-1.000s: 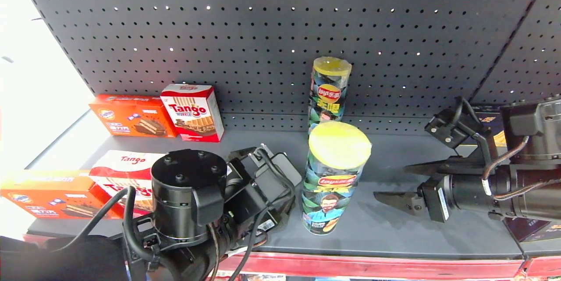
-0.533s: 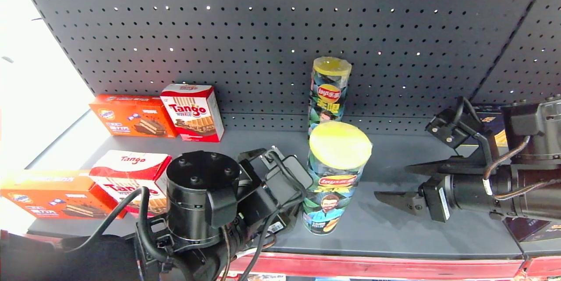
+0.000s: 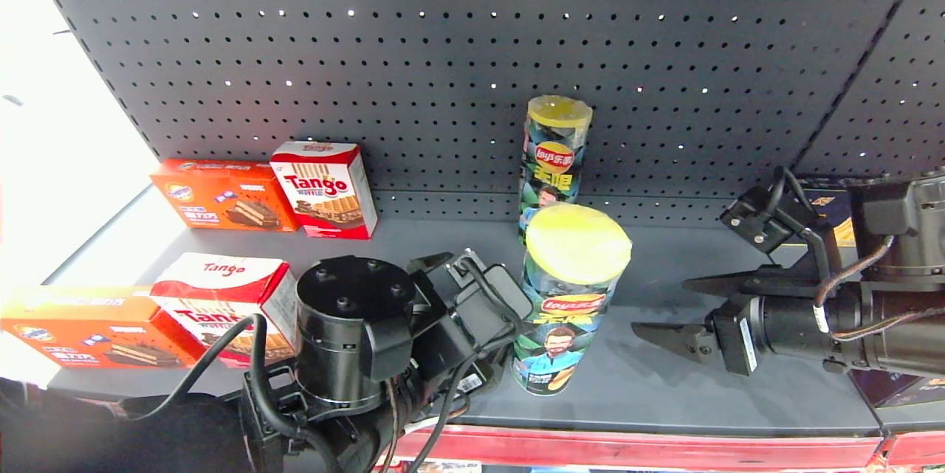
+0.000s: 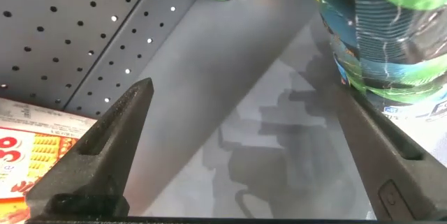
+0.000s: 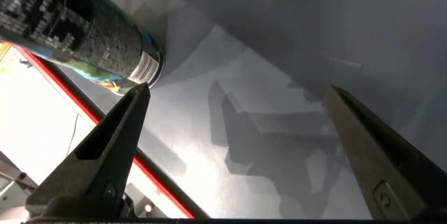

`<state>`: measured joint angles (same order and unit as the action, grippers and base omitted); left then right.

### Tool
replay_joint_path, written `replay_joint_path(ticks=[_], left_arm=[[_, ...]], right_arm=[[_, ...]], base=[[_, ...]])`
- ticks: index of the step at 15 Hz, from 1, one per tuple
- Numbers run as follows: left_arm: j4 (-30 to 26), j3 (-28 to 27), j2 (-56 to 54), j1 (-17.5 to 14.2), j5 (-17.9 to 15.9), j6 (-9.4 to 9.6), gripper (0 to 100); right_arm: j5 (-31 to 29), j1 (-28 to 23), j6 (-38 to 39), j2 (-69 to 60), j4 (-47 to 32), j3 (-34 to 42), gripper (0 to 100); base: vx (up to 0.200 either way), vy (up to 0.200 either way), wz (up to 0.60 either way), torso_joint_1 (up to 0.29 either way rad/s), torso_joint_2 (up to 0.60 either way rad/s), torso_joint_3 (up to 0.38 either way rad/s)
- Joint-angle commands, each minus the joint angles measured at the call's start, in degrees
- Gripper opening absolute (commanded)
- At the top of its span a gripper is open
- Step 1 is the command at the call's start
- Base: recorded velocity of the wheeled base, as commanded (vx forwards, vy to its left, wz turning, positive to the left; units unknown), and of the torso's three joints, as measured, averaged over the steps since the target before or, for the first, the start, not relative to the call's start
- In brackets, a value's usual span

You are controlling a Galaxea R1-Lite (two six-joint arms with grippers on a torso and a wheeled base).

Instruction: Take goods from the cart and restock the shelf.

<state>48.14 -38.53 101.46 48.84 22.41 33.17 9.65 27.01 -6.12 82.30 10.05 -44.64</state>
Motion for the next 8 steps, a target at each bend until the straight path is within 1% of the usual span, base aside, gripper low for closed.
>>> replay_joint_path(ticks=[1, 8], left_arm=[[0.0, -0.5, 0.7, 0.4, 0.0, -0.04, 100], [0.0, -0.9, 1.5, 0.7, -0.1, -0.04, 100]], right_arm=[[0.0, -0.2, 0.0, -0.1, 0.1, 0.3, 100], [0.1, -0.3, 0.0, -0.1, 0.1, 0.4, 100]], base=[[0.0, 0.0, 0.0, 0.0, 0.0, 0.0], [0.0, 0.0, 0.0, 0.0, 0.0, 0.0]])
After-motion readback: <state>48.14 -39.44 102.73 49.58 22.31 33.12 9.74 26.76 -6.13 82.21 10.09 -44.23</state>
